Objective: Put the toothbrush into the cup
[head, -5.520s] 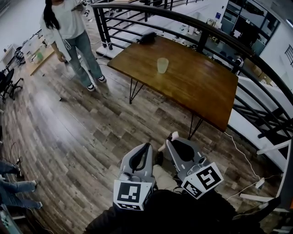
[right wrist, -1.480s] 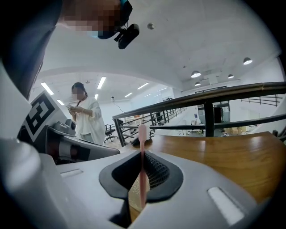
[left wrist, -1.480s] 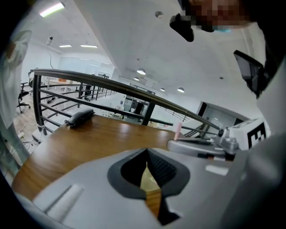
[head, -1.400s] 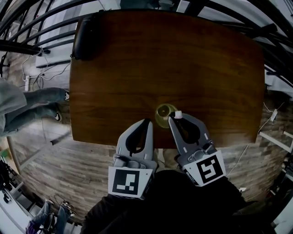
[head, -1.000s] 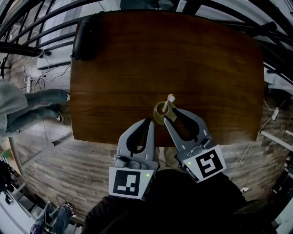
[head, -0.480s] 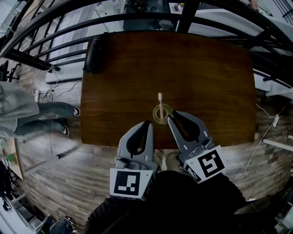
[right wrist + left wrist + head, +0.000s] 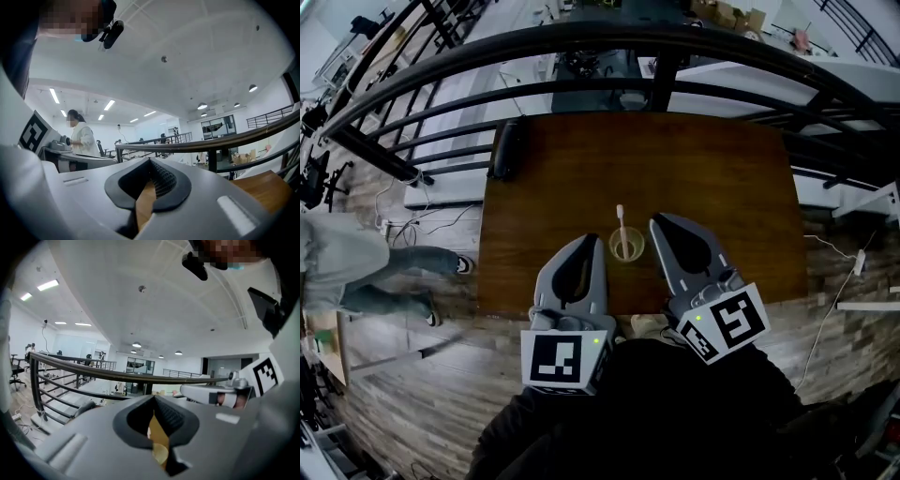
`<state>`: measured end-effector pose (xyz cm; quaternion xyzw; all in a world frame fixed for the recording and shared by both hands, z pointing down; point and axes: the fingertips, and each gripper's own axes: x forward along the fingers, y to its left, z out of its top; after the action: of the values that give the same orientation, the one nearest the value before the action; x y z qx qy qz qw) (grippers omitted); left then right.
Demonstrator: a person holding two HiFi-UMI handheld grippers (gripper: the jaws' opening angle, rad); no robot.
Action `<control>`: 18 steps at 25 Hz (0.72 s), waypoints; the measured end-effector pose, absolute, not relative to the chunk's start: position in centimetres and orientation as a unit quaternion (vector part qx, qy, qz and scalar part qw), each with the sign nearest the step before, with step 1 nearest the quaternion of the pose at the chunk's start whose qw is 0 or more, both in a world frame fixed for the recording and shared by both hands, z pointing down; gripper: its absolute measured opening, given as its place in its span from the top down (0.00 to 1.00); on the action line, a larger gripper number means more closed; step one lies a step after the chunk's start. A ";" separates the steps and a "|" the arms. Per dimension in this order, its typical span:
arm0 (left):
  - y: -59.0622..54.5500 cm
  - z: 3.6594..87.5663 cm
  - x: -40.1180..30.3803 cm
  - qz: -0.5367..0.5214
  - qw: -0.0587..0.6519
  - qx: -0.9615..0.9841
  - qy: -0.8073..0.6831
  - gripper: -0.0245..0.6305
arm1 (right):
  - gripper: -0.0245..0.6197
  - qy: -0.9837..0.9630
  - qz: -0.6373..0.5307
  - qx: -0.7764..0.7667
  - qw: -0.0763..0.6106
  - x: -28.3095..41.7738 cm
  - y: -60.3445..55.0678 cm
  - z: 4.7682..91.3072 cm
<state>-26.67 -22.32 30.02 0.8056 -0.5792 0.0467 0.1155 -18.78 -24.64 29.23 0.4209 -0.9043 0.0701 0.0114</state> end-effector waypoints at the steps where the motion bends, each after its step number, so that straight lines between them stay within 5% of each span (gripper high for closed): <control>1: -22.3 29.5 -26.7 0.044 0.110 0.806 -0.580 0.95 | 0.96 -0.904 0.066 0.423 0.007 -18.7 -24.6 28.7; 18: -23.3 27.0 -26.6 0.031 0.074 0.814 -0.575 0.95 | 0.96 -0.907 0.039 0.418 -0.013 -18.8 -25.3 26.2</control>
<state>-26.60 -23.30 27.02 0.8140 -0.5753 0.0315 0.0739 -18.77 -25.26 26.17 0.4180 -0.9075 0.0395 -0.0134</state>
